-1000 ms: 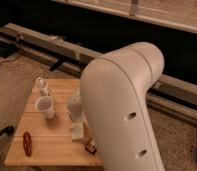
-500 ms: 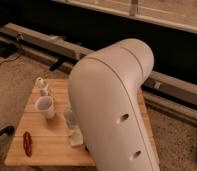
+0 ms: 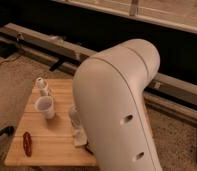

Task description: Wipe the white sponge on the table

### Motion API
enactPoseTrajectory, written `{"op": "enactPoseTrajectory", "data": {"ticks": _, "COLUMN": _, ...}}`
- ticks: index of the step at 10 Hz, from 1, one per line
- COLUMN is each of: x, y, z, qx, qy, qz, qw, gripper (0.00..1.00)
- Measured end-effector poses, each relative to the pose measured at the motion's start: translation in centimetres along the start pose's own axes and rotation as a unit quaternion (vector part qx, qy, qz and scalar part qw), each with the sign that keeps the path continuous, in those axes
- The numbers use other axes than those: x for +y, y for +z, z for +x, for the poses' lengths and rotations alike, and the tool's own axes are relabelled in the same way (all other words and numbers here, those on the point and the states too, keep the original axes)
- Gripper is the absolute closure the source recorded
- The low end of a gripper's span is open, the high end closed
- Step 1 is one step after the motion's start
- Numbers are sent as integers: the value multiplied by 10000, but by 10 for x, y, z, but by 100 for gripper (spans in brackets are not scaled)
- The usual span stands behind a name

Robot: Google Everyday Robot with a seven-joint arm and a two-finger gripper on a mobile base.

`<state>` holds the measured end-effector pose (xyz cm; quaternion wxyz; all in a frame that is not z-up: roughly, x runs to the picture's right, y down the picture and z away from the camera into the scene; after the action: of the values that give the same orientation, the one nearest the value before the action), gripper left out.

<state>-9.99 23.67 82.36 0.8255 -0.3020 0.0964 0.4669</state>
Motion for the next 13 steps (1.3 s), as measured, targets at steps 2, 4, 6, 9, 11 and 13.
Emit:
{"op": "enactPoseTrajectory", "data": {"ticks": 2, "x": -12, "y": -3, "z": -3, "qx": -48, "qy": 168, "qz": 55, "qw": 9998, "gripper": 100}}
{"op": "enactPoseTrajectory", "data": {"ticks": 4, "x": -37, "y": -11, "z": -18, "qx": -172, "qy": 399, "qz": 119, "qw": 9990, "gripper": 100}}
{"op": "enactPoseTrajectory", "data": {"ticks": 6, "x": -50, "y": -18, "z": -33, "qx": -266, "qy": 487, "qz": 149, "qw": 9983, "gripper": 100}}
{"op": "enactPoseTrajectory", "data": {"ticks": 9, "x": -44, "y": -18, "z": -41, "qx": -328, "qy": 513, "qz": 156, "qw": 9980, "gripper": 100}}
{"op": "enactPoseTrajectory", "data": {"ticks": 11, "x": -38, "y": -15, "z": -47, "qx": -371, "qy": 510, "qz": 132, "qw": 9979, "gripper": 100}}
{"op": "enactPoseTrajectory", "data": {"ticks": 13, "x": -37, "y": -14, "z": -49, "qx": -390, "qy": 511, "qz": 106, "qw": 9979, "gripper": 99}}
